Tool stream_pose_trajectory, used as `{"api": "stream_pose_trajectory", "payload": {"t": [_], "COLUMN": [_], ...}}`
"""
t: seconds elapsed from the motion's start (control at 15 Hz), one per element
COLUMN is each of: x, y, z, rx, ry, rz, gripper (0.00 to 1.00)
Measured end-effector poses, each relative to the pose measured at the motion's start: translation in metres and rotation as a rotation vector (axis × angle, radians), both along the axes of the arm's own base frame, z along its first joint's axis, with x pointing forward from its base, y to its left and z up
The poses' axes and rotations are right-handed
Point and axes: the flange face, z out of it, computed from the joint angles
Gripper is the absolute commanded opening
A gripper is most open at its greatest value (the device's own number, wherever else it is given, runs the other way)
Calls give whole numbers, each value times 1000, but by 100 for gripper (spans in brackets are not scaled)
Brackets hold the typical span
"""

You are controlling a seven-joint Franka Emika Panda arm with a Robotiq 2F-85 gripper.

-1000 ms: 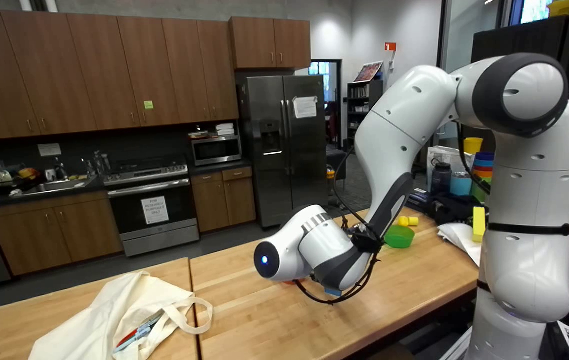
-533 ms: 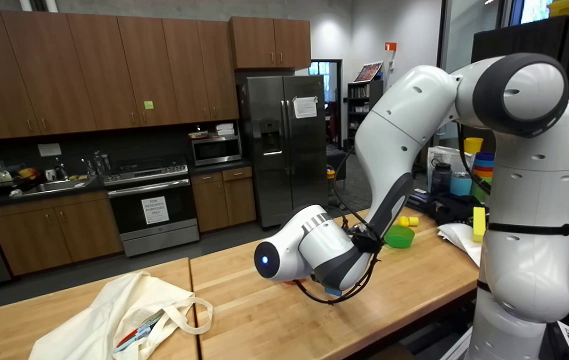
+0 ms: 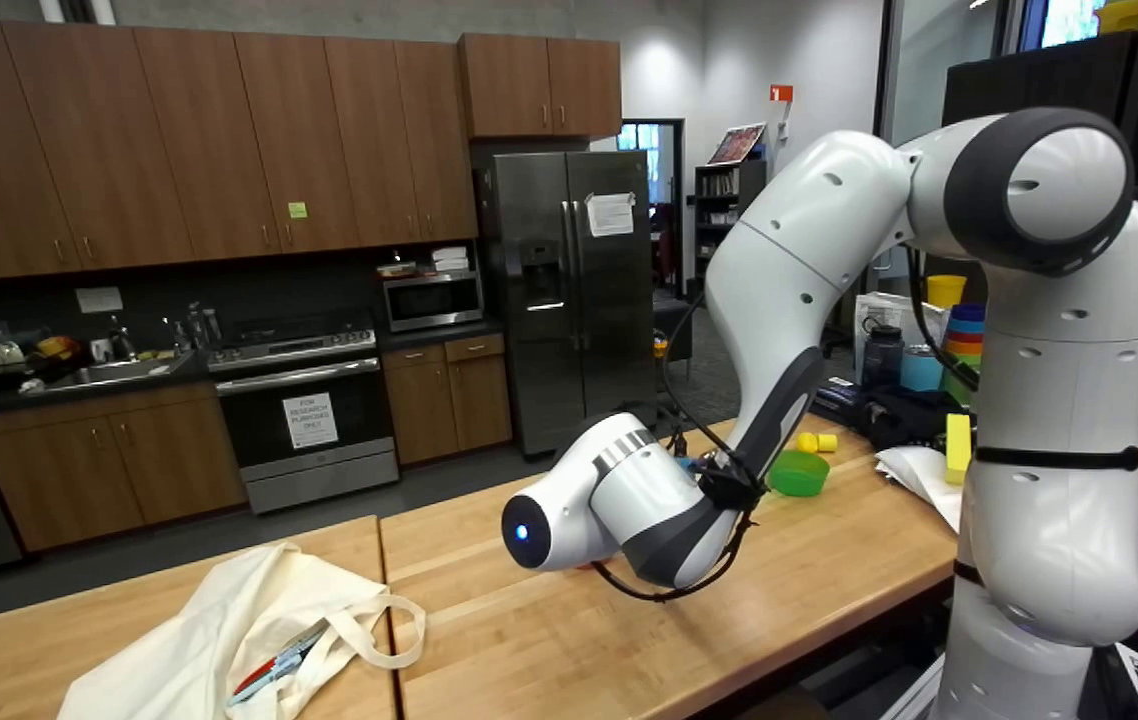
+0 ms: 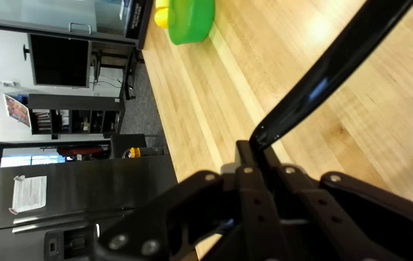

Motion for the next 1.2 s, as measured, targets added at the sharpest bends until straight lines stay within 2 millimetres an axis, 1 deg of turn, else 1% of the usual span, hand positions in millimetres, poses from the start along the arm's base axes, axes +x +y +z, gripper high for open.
{"api": "stream_pose_trajectory", "payload": {"t": [0.2, 0.47, 0.87, 1.2], "x": [0, 7, 19, 18], "y": [5, 14, 30, 44], "z": [5, 6, -4, -9], "rx": [-140, -328, -540, -677], "ry": [81, 196, 413, 600], "rz": [27, 83, 219, 356], "gripper": [2, 2, 2, 2]}}
